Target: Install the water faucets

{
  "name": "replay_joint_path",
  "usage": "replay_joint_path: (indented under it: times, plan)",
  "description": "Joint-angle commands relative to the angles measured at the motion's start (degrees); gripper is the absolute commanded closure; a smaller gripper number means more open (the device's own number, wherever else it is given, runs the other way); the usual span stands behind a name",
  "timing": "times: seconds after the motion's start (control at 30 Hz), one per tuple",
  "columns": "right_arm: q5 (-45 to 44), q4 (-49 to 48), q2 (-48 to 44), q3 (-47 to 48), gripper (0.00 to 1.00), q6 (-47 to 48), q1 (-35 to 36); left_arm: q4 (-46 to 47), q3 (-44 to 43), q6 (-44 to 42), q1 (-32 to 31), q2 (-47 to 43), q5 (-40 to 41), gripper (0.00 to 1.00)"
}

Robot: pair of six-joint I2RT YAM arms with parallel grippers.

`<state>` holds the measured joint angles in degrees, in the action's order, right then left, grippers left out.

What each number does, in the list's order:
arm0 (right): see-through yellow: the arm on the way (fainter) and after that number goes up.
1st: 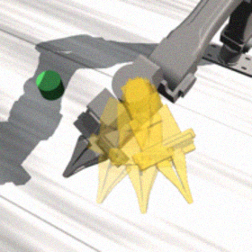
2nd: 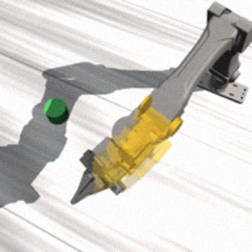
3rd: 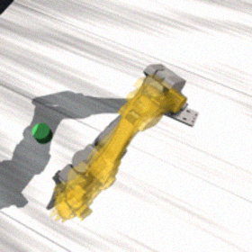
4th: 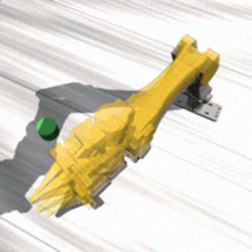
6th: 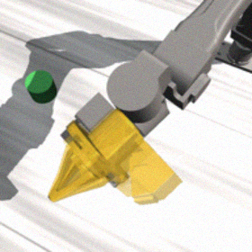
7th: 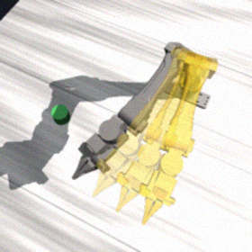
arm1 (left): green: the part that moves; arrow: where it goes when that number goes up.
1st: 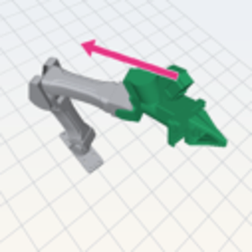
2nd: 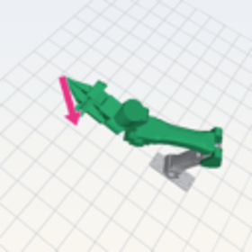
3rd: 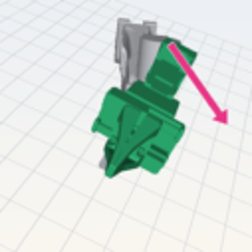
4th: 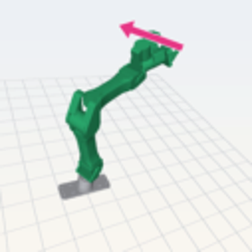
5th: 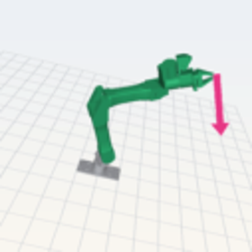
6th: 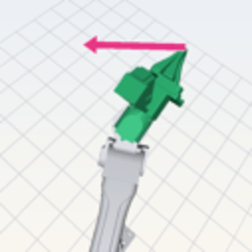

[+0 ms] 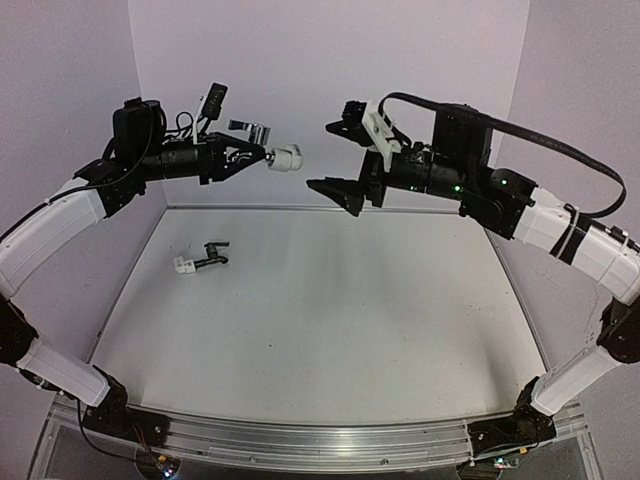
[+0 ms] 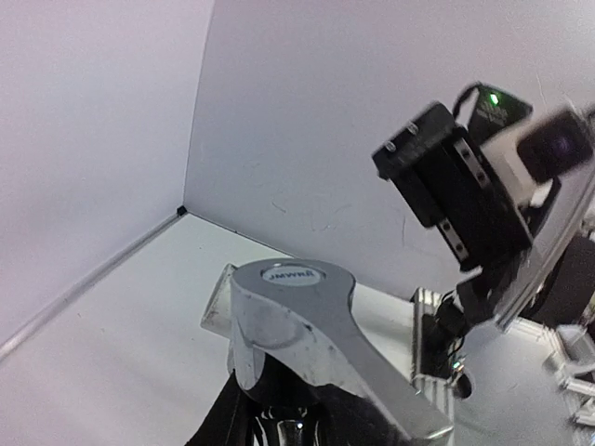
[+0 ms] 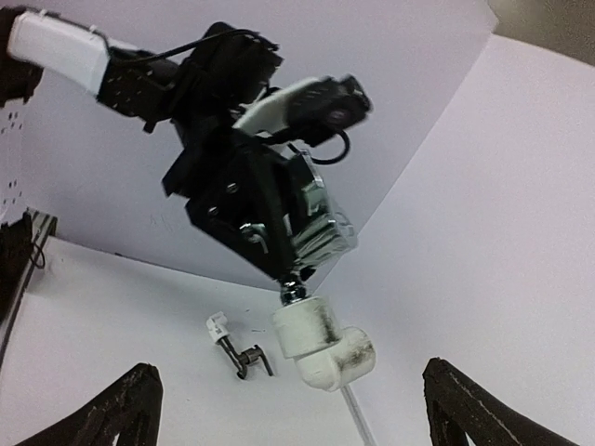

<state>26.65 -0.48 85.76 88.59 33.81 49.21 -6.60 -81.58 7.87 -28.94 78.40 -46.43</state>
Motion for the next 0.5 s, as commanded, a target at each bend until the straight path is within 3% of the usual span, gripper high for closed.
replay_joint_path:
  times: [0.0, 0.2, 0.47]
  plan:
    - [5.4, -3.7, -0.8, -3.4, 0.03, 16.2, 0.2, 5.5, -2.1, 29.8, 0.3, -2.1, 2.2, 1.00]
    - [9.5, -10.7, 1.0, -6.7, 0.06, 28.2, 0.2, 6.3, -1.4, 52.3, 0.3, -0.8, -4.9, 1.00]
    - [10.7, -18.2, 6.9, -4.5, 0.10, 26.5, 0.2, 8.3, 2.4, 61.8, 0.3, -6.1, -4.7, 1.00]
